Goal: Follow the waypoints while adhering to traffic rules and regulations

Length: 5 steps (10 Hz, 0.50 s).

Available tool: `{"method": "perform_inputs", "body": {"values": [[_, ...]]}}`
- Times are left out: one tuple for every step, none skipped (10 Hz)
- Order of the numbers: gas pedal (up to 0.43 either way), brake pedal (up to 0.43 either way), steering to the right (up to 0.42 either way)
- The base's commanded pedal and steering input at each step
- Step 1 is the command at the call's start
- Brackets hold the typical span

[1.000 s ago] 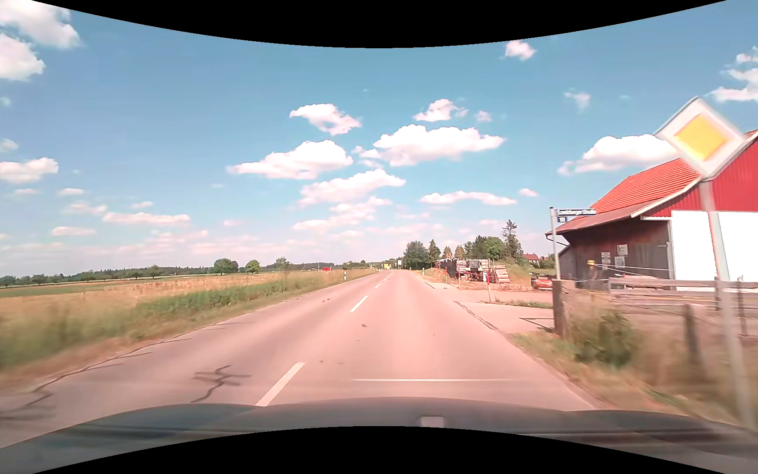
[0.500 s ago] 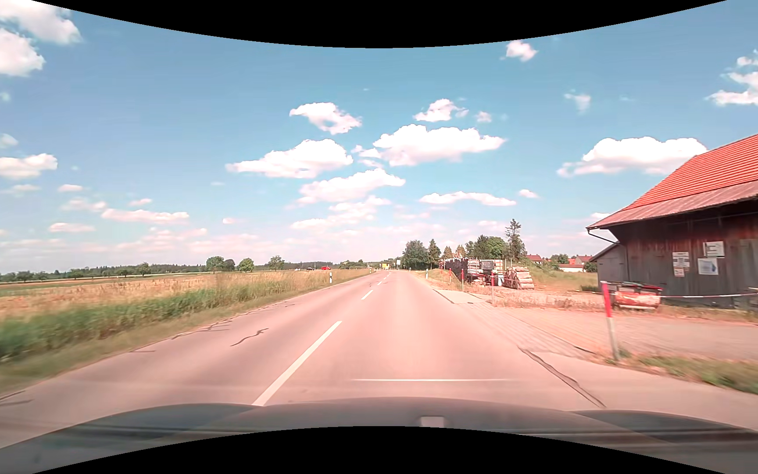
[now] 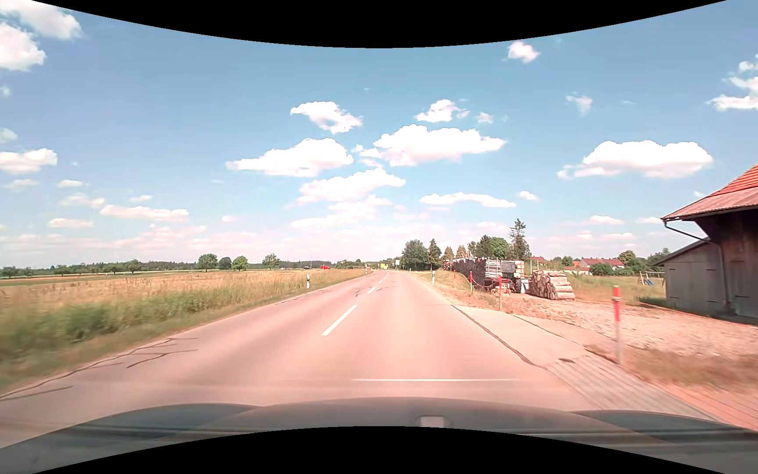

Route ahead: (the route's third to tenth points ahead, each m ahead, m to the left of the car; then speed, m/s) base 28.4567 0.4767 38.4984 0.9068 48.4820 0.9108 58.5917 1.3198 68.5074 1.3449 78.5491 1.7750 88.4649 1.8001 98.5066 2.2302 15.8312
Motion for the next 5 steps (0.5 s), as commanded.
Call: {"method": "perform_inputs", "body": {"values": [[0.150,0.000,0.001],[0.150,0.000,0.001],[0.138,0.000,0.000],[0.138,0.000,-0.001],[0.138,0.000,-0.001]]}}
